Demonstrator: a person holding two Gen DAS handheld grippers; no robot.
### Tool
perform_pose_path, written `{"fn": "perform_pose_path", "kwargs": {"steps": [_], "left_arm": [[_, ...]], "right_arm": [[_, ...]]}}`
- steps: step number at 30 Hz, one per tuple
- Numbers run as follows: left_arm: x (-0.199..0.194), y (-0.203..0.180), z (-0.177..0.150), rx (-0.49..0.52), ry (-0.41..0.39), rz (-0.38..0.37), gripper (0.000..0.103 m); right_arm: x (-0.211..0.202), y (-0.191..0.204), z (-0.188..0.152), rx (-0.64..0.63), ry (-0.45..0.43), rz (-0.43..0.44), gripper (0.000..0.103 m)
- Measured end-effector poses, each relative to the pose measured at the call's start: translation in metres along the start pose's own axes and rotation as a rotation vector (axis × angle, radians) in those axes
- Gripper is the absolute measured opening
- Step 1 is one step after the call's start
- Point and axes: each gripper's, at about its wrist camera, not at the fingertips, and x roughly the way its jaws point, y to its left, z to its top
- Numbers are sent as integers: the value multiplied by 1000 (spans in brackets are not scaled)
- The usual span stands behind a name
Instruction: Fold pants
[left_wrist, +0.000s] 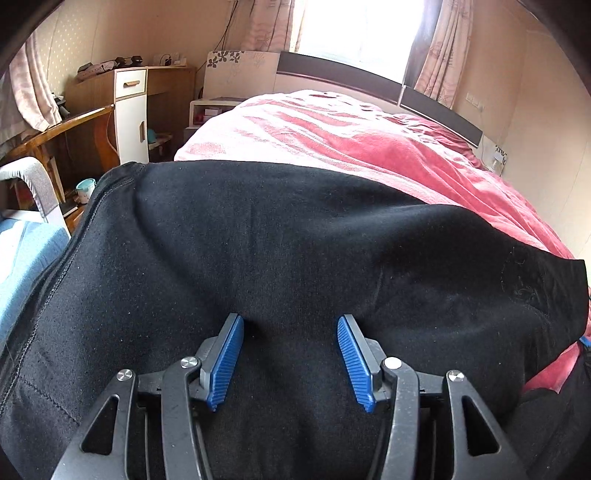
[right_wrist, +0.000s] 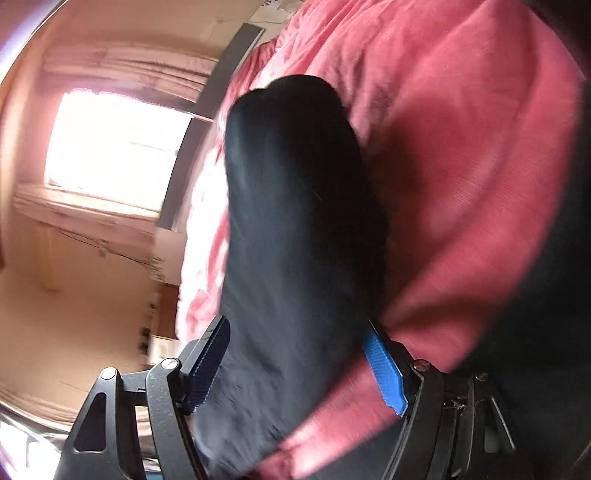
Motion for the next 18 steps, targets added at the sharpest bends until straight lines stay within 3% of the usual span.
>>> {"fn": "perform_pose_path", "kwargs": {"steps": [3,5,6,9,11,13,14,18], "left_arm": [[1,2,0,-5,2,-7,54],[1,2,0,-5,1,-6,54],[2,1,0,-3,1,-4,54],[2,1,-2,2,2,2,54],[2,1,-2,2,1,1,55],[2,1,-3,0,-1,-3,55],[2,2,-3,-1,-1,-6,55],[3,2,-3,-3,0,-13,56]], "right_arm": [[2,7,16,19,-56,129,72],[-7,15,25,31,-152,200,62],[-13,19,29,26,-203,209,50],[-12,29,42,-16,-199,117,17],[-15,38,42,-97,-182,5,15],[-32,53,32,-262,-249,-107,13],[-37,57,28,-301,-269,-121,13],[-42,28,34,-245,-248,-289,13]]}}
